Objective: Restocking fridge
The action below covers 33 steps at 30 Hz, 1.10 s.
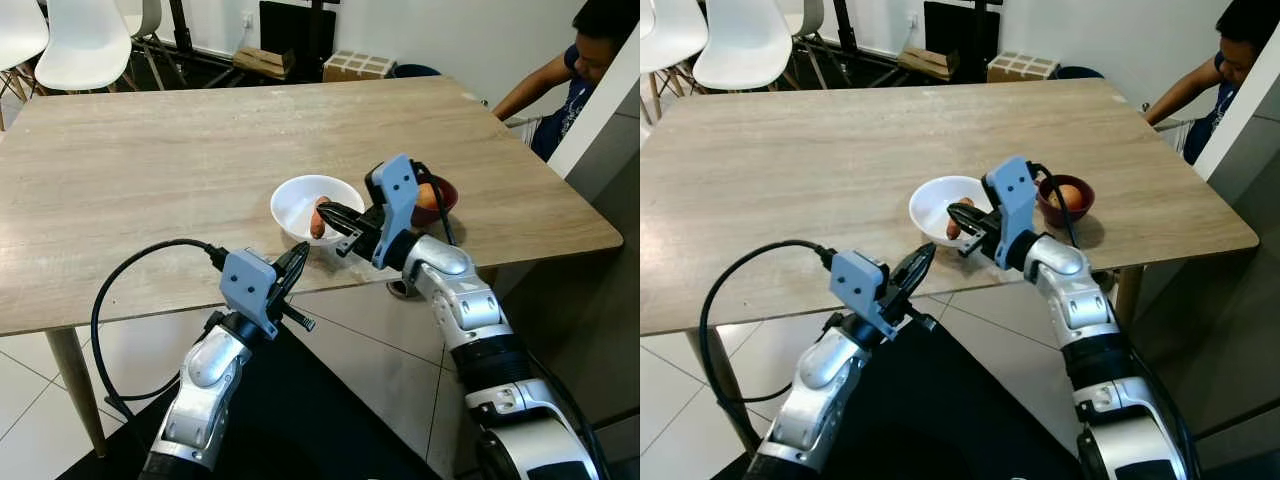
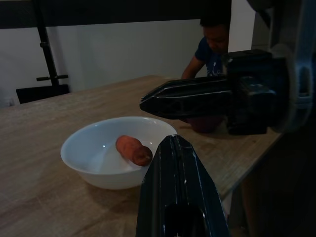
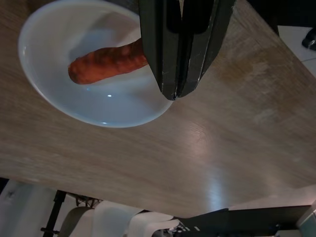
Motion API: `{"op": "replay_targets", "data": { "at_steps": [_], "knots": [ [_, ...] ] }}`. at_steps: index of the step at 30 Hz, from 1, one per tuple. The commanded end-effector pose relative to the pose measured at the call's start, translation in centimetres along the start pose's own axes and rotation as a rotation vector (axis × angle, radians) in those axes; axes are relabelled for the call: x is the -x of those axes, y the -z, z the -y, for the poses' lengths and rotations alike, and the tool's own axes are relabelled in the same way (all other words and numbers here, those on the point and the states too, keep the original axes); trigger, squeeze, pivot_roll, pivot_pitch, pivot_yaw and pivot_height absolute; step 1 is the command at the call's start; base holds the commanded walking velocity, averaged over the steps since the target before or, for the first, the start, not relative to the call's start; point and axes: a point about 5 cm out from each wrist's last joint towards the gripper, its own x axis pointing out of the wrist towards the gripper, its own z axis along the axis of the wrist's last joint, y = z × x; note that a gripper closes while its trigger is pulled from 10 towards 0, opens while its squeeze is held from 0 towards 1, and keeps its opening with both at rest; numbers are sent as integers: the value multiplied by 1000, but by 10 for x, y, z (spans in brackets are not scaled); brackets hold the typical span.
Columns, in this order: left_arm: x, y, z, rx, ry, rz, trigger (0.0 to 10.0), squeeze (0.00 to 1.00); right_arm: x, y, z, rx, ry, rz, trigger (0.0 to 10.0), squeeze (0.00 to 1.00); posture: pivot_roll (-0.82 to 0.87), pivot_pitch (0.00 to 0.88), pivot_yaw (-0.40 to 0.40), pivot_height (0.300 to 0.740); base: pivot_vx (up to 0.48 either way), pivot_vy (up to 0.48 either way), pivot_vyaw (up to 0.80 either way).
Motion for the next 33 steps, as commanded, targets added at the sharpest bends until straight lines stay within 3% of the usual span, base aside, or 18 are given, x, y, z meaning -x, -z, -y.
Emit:
{"op": "replay_targets", "data": {
  "at_steps": [1, 7, 14, 17, 18, 19, 20, 23, 24, 25, 26, 28, 30, 33],
  "knots": [
    [1, 0, 5, -2, 22, -7, 10000, 0, -5, -5, -14, -16, -111, 39, 10000, 59, -61, 85, -57, 740, 0, 0, 0],
    [1, 1, 4, 0, 0, -21, 10000, 0, -20, -15, -42, 10, -267, 69, 10000, 47, -67, 90, -56, 740, 0, 0, 0],
    [6, 8, -2, -32, -4, -78, 10000, 0, -36, -15, -52, 44, -298, 51, 10000, 63, -71, 99, -56, 740, 0, 0, 0],
    [12, 18, -20, -98, -101, -166, 10000, 0, -47, 0, -44, 182, -219, -58, 10000, 78, -73, 110, -61, 740, 0, 0, 0],
    [13, 18, -32, -106, -172, -168, 10000, 0, -49, 3, -36, 170, -162, -73, 10000, 141, -71, 116, -67, 740, 0, 0, 0],
    [13, 18, -32, -106, -172, -168, 10000, 0, -49, 3, -36, 170, -162, -73, 10000, 141, -71, 116, -67, 740, 0, 0, 0],
    [12, 13, -51, -111, -277, -161, 10000, 0, -51, 7, -21, 145, -51, -97, 10000, 376, -68, 127, -78, 740, 0, 0, 0],
    [8, 7, -61, -125, -293, -141, 10000, 0, -51, 6, -9, 162, 36, -106, 10000, 392, -64, 138, -85, 740, 0, 0, 0],
    [4, 3, -66, -138, -291, -125, 10000, 0, -49, 3, 0, 162, 117, -99, 10000, 322, -60, 149, -90, 740, 0, 0, 0],
    [4, 3, -66, -138, -291, -125, 10000, 0, -49, 3, 0, 162, 117, -99, 10000, 322, -60, 149, -90, 740, 0, 0, 0],
    [1, 1, -69, -151, -285, -122, 10000, 0, -47, 2, 6, 147, 163, -91, 10000, 176, -58, 151, -90, 740, 0, 0, 0],
    [-3, -2, -72, -169, -276, -120, 10000, 0, -44, 1, 13, 126, 211, -82, 10000, 176, -58, 151, -90, 740, 0, 0, 0],
    [-6, -5, -75, -180, -279, -107, 10000, 0, -40, 2, 20, 93, 265, -71, 10000, 0, -57, 160, -86, 740, 0, 0, 0],
    [-14, -11, -83, -190, -290, -90, 10000, 0, -29, 8, 34, 2, 354, -62, 10000, 0, -66, 169, -73, 740, 0, 0, 0]
  ]
}}
